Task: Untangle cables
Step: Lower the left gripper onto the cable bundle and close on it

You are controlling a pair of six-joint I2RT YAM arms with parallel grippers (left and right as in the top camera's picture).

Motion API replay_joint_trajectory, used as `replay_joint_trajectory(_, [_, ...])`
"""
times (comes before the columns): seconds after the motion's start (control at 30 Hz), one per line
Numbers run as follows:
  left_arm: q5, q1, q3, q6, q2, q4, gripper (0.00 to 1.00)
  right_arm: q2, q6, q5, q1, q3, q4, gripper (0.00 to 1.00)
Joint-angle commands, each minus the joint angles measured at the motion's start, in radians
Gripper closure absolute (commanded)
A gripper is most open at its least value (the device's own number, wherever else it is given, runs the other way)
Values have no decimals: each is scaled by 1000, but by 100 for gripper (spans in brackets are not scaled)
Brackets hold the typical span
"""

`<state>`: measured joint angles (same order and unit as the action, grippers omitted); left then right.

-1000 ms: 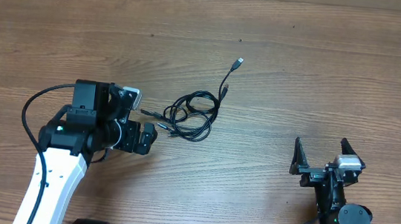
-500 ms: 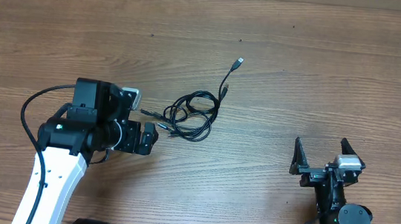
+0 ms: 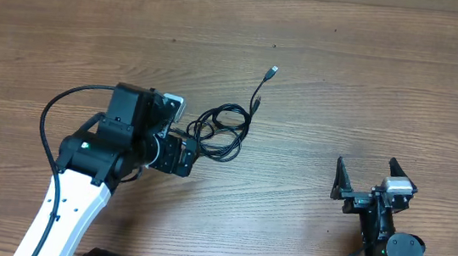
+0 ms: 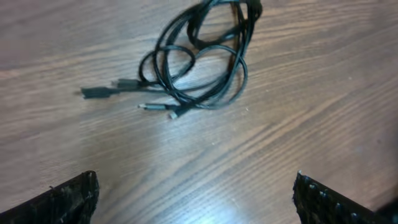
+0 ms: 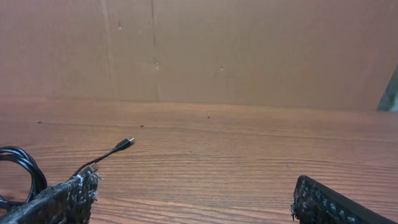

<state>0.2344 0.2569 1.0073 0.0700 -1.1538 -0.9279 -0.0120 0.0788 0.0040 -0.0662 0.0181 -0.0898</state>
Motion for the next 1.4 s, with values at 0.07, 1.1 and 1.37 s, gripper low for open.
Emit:
replay_joint_trajectory(0.07, [-82, 12, 29, -95, -35, 60, 0, 9, 2, 4, 2, -10, 6, 0])
replay_joint_trajectory(1.1, [-141, 12, 29, -180, -428, 459, 0, 9, 2, 4, 2, -10, 6, 0])
replay_joint_trajectory(1.37, [-139, 12, 29, -215, -500, 464, 9, 9, 2, 4, 2, -10, 6, 0])
